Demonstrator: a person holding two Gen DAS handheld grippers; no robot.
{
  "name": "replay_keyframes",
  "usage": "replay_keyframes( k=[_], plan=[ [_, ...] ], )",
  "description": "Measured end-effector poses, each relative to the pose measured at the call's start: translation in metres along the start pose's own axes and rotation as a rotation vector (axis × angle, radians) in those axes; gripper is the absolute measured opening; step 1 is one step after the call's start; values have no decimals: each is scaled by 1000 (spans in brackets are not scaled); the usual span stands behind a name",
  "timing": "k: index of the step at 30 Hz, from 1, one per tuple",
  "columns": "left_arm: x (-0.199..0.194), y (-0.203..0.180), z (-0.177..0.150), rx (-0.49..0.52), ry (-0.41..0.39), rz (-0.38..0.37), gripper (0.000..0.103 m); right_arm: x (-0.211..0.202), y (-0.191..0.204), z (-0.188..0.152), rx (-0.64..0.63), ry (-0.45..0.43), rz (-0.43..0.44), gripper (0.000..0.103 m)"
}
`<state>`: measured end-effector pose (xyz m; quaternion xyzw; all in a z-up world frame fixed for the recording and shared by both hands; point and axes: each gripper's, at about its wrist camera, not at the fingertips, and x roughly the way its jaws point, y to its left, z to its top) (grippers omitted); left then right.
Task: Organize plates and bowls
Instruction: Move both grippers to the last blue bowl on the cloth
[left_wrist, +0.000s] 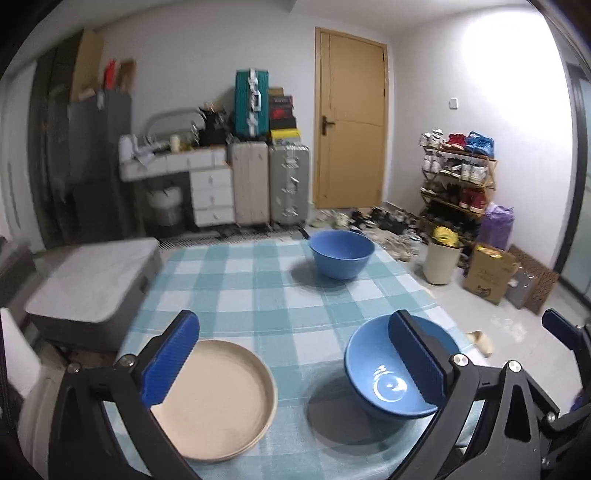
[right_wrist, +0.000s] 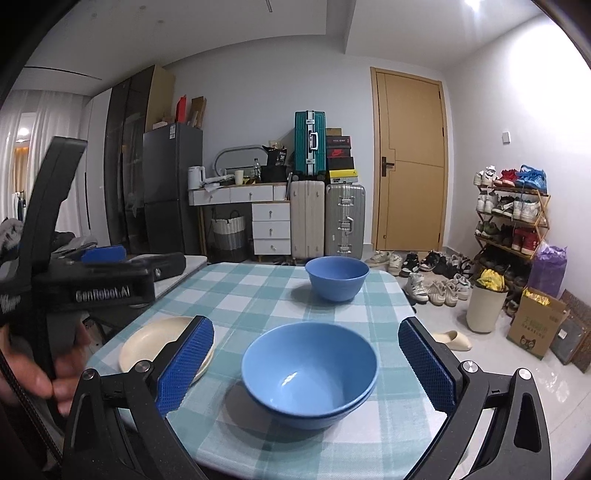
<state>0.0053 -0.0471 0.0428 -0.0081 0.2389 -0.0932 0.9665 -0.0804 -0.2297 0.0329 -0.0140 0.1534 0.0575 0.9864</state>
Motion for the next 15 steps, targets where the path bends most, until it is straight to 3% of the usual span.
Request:
replay_keyframes(
  k=[3,7,10,12,15],
  plan=[
    [22,9,14,-4,41,-5,103,14,-14,11,35,14,-3,102],
    [55,11,43,90,49,67,103,34,-42,46,130,1,58,102],
    [77,21,67,52,104,-20,103,45,-59,81,155,-13,104,102],
    [95,22,82,53,143,-58,103,52,-66,103,139,-18,89,102],
    [126,17,97,78,210,-67,103,71,-77,134,122,7,69,102]
  ],
)
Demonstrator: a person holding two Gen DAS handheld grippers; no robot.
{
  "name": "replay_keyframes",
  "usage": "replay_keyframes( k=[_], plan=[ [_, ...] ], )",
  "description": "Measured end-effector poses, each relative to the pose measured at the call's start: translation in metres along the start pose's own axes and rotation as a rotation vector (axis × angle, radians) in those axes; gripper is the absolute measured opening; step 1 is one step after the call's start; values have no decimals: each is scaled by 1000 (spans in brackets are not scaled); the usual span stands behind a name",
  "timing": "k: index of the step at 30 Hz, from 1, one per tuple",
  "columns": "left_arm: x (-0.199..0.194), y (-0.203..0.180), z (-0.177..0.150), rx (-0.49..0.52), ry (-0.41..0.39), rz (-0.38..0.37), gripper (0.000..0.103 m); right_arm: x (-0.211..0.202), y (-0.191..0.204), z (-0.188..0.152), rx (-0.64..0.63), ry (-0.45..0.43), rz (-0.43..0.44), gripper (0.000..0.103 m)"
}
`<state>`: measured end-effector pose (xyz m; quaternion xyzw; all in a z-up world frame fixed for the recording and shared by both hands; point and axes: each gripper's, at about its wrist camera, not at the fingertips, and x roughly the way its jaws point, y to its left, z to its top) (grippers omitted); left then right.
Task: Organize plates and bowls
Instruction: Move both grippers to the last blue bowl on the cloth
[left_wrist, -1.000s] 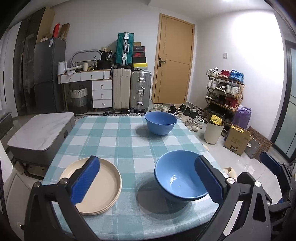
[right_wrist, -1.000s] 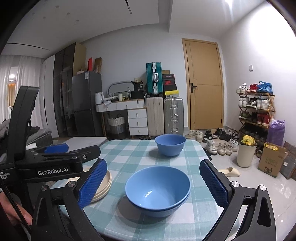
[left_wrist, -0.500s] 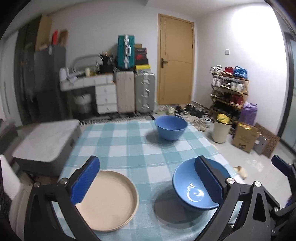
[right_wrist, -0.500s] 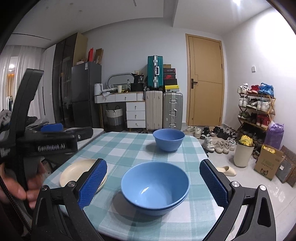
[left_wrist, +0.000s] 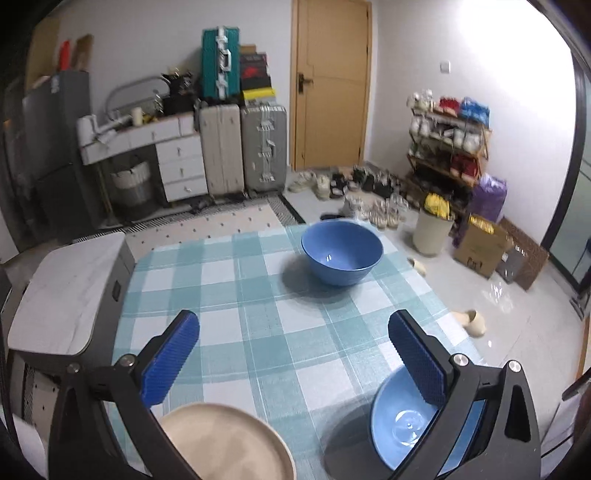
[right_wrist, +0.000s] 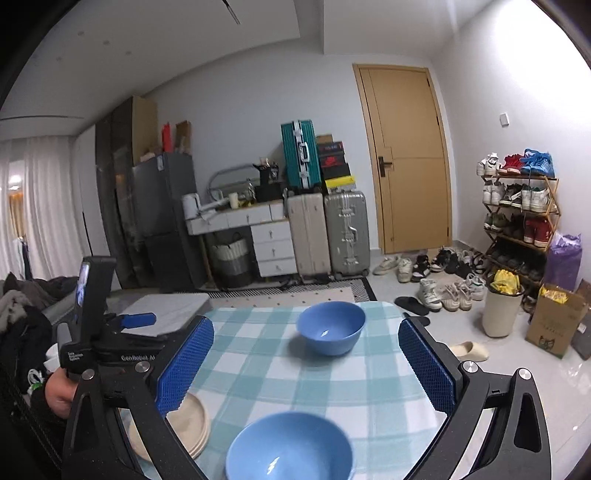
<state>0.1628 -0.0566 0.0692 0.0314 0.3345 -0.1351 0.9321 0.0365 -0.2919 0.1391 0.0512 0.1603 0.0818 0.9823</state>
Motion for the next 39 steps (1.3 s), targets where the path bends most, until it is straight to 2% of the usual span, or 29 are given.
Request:
replay_keyframes(
  k=[4,10,13,15,17,20,22,24,28,30,34,37,39],
  plan=[
    [33,-3,25,12,62,24,103,39,-9,34,1,45,70,102],
    [88,6,60,-71,162,-45,103,98,-40,73,136,83,198,102],
    [117,6,74,-72,176,-15,103,126,-49,80,124,59,154,102],
    [141,5,84,-82,193,-16,103,149,-58,83,106,53,95,102],
    [163,4,92,-120,224,-17,103,174,-72,85,109,50,89,102],
    [192,-3,98,-124,260,-70,103,216,-82,79,77,112,43,102],
    [216,-8,100,-111,312,-56,103,251,-93,70,92,177,46,102],
    [240,-11,98,-104,349,-43,103,286,-106,59,134,265,81,102],
    [270,-16,94,-85,402,-36,102,352,-119,26,131,490,87,102],
    [281,-18,91,-87,425,-39,102,373,-124,12,149,552,86,101],
    [300,-23,86,-51,445,-35,101,398,-121,-11,110,613,96,99],
    [310,-19,83,-71,455,-37,99,409,-119,-25,86,634,91,99],
    [315,-18,81,-75,462,-50,86,414,-119,-32,79,651,86,99]
  ],
)
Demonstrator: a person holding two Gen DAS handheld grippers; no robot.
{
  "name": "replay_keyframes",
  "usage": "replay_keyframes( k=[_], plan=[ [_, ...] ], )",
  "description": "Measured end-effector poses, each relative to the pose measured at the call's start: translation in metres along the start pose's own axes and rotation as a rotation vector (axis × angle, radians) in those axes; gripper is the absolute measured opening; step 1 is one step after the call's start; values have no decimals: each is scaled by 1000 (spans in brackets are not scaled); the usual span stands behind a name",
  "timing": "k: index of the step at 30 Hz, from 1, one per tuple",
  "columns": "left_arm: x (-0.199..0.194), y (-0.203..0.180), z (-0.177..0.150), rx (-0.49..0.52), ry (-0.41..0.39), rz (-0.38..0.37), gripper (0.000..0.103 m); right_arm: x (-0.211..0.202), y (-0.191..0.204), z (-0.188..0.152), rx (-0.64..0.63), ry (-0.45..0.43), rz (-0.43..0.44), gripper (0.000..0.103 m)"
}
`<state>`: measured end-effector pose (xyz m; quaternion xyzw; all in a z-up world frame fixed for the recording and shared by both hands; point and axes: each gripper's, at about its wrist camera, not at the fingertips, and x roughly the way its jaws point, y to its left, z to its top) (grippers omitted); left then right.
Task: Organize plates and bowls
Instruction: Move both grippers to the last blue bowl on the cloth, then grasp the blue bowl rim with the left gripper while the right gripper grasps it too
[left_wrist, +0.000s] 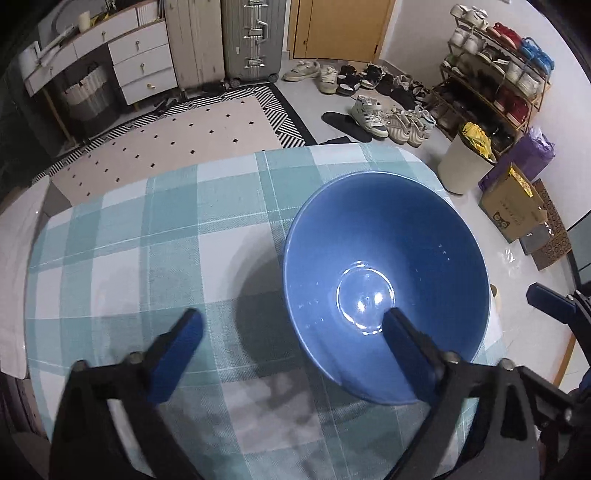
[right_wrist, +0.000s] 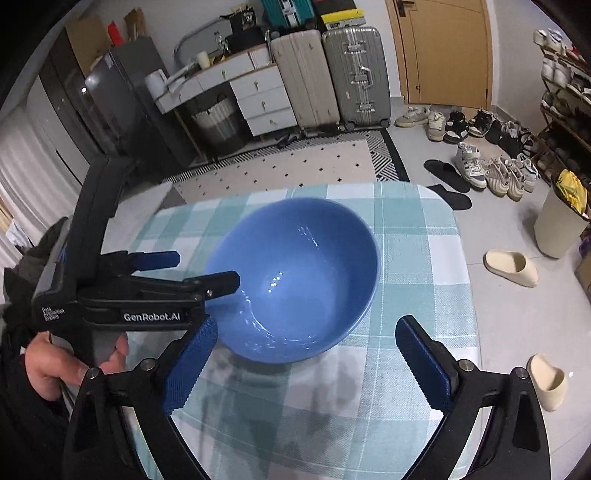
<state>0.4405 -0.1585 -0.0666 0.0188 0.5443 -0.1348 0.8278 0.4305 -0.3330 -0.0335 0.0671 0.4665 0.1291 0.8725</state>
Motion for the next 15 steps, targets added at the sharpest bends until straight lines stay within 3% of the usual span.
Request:
replay_keyframes(
  k=[2,4,6,9,15],
  plan=[
    [7,1,1,-5,24,-16,79,9,-2,-4,11,19,7,99],
    [11,4,-1,-27,45,-67,66,19,-5,-6,12,40,12,97],
    [15,4,-2,-38,67,-81,40,28,-9,-7,7,49,4,86],
    [20,-1,-3,-17,86,-93,36,39,-13,-9,9,85,7,68],
    [20,0,-6,-26,92,-99,26,46,-11,-10,-12,76,-13,68]
  ],
)
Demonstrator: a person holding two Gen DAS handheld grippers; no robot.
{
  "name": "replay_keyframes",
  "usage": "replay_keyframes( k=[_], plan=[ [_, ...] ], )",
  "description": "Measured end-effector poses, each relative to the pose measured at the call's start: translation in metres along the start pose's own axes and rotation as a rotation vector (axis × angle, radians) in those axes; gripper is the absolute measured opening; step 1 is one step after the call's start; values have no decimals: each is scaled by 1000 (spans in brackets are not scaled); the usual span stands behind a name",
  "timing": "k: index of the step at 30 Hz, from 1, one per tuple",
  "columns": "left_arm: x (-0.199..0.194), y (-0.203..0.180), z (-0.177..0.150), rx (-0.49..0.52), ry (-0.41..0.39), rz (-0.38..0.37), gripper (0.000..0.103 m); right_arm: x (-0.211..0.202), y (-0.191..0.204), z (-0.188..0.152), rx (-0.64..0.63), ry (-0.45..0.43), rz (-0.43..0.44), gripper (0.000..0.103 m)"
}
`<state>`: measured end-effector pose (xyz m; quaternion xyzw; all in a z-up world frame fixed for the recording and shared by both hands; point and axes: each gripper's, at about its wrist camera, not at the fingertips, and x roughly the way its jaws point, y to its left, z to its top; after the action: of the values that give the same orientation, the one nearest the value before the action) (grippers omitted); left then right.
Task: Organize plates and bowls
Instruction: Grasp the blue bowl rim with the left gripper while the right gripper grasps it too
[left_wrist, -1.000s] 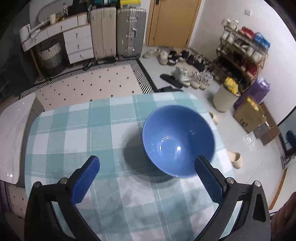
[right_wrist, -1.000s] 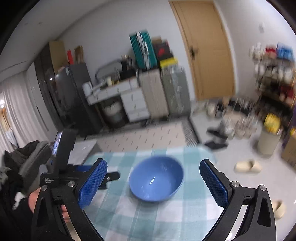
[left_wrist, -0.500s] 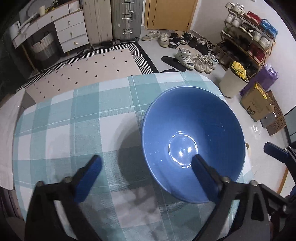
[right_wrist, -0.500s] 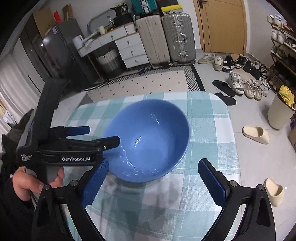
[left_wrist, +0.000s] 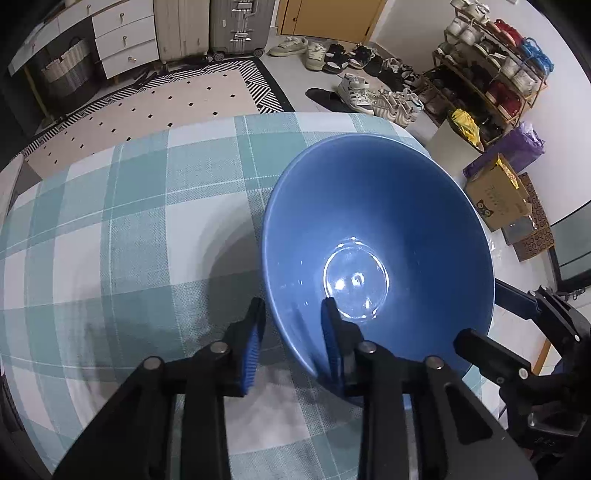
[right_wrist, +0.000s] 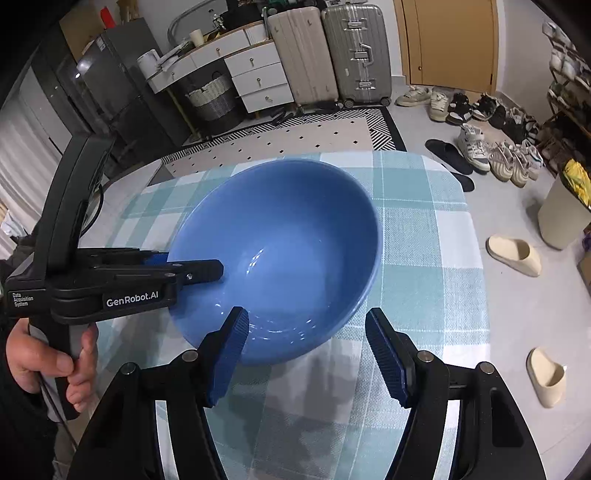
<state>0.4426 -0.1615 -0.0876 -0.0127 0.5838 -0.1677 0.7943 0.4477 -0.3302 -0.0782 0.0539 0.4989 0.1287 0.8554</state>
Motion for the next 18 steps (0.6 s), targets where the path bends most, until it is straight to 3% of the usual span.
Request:
replay_keyframes(
  k=[12,18],
  plan=[
    [-5,-3,-6,21,7,-1,22,5,2,-3,44,40,-4,27],
    [-11,-6,-12,21,5,-12,22,-1,-5,-9,99,56,11,21]
  ],
)
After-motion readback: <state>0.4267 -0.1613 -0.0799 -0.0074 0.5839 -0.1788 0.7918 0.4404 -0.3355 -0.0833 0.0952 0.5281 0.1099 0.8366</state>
